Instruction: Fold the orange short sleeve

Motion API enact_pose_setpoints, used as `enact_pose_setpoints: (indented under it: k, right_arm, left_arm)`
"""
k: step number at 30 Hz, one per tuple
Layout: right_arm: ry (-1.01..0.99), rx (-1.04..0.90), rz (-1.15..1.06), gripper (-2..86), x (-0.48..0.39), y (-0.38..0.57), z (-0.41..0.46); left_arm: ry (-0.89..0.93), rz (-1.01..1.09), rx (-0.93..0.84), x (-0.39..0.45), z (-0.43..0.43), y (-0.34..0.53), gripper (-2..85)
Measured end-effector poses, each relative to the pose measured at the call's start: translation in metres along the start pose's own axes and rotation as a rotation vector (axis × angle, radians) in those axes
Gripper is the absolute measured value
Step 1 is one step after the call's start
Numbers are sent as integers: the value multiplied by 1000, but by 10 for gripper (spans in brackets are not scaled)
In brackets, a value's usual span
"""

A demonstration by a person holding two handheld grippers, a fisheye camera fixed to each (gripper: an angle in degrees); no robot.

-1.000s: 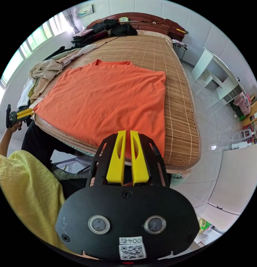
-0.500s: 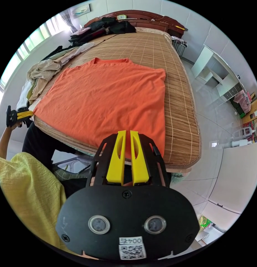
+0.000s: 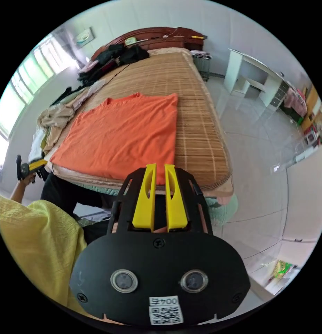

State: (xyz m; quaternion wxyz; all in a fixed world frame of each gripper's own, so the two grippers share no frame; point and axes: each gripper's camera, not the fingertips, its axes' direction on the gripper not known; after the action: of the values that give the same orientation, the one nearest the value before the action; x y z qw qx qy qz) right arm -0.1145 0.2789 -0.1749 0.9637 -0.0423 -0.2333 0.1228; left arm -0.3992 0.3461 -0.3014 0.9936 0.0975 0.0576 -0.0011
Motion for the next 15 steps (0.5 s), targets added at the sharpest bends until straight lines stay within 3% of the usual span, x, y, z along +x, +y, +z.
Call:
enact_pose_setpoints:
  k: [4,8,15]
  right_arm:
    - [-214,80,207,68,56,39,6]
    - [-441,130,378,80,90,72,40]
    - [-551,119,474,91,108,104,82]
  left_arm:
    - [-117,110,-23,42,8,-50,15]
    - [-121,171,-104,47,33,-66,12]
    - [-87,128,-101,9,30,-88,3]
